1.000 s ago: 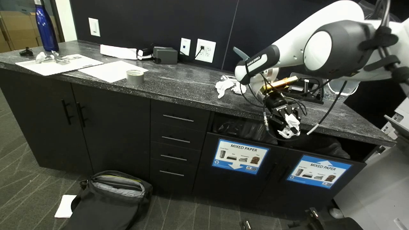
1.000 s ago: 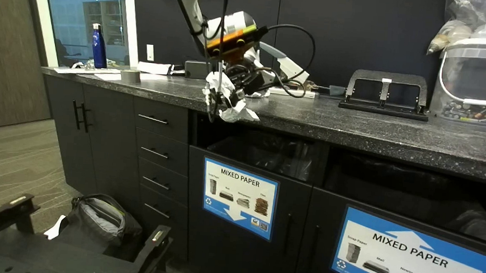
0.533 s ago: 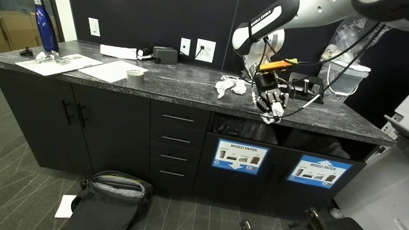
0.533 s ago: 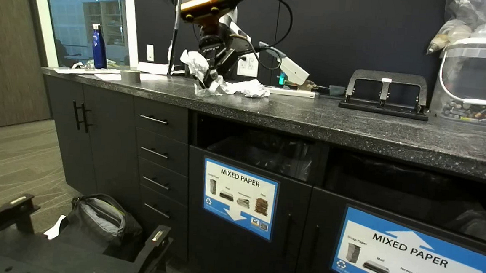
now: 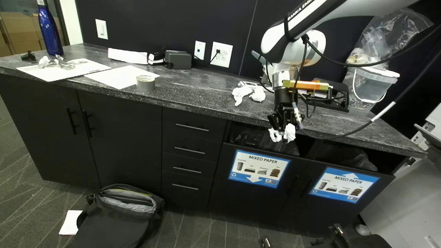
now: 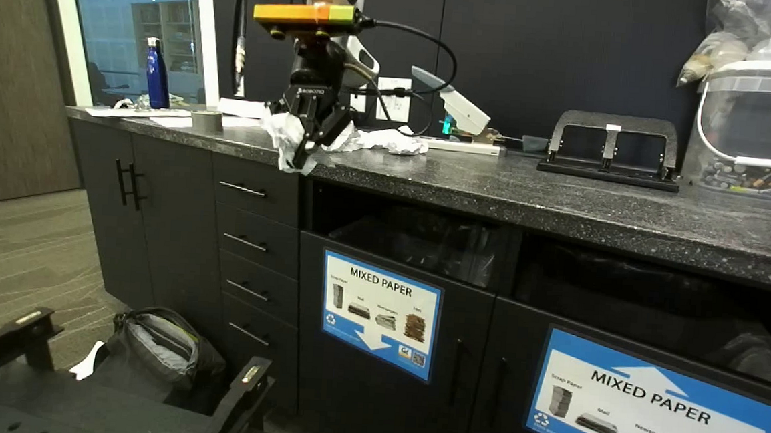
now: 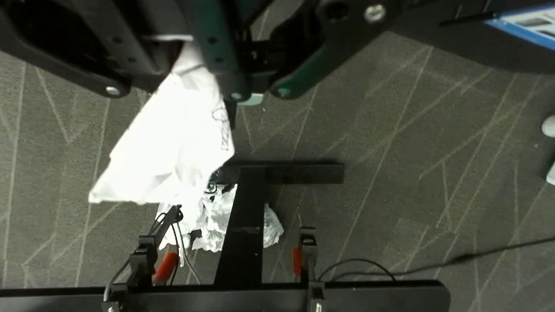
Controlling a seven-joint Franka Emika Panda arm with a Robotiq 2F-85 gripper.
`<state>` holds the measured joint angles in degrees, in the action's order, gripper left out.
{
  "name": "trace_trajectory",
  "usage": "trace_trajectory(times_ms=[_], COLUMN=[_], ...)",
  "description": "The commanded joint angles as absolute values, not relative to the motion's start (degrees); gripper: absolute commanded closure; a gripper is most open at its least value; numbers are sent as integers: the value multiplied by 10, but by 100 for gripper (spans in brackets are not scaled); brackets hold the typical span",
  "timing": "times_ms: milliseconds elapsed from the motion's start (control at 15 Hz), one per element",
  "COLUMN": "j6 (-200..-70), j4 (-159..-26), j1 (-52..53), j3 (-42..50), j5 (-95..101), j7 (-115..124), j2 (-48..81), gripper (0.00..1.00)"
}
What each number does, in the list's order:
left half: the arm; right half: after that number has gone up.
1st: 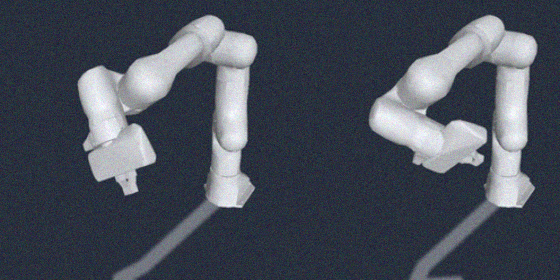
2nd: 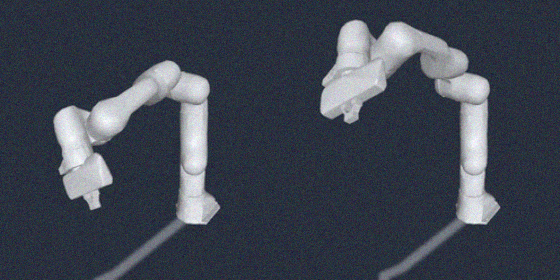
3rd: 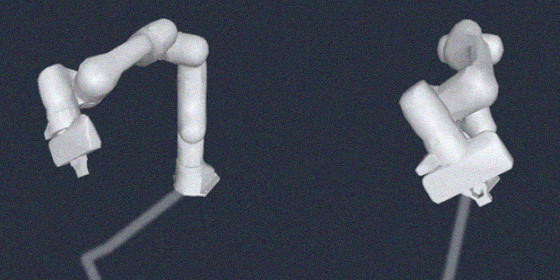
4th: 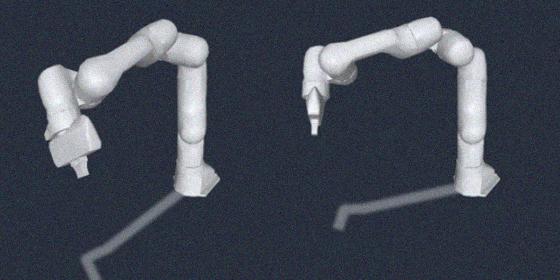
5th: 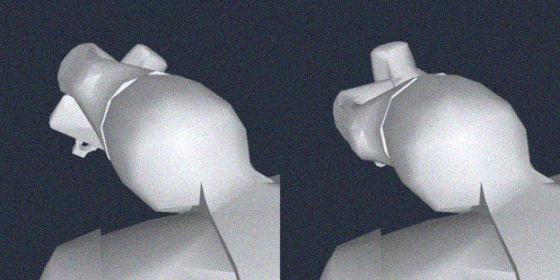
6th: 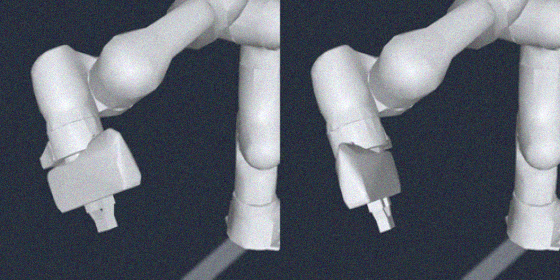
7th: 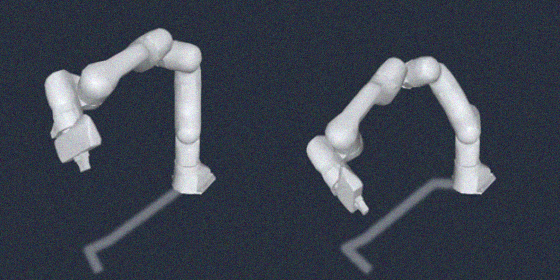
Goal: Pick up all the pieces of paper on the countertop and throw them in the bin
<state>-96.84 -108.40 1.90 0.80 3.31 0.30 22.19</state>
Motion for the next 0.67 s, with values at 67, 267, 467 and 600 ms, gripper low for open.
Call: trace_trajectory(times_ms=[67, 267, 467, 600], j6=[-1170, -1310, -1454, -1553], j4=[-1255, -1317, -1345, -1336], j1=[9, 11, 12, 14], j3=[-10, -10, -7, 2], j5=[40, 61, 81, 94], j7=[-82, -114, -114, -93], j2=[161, 172, 203, 246], gripper=[90, 89, 89, 89])
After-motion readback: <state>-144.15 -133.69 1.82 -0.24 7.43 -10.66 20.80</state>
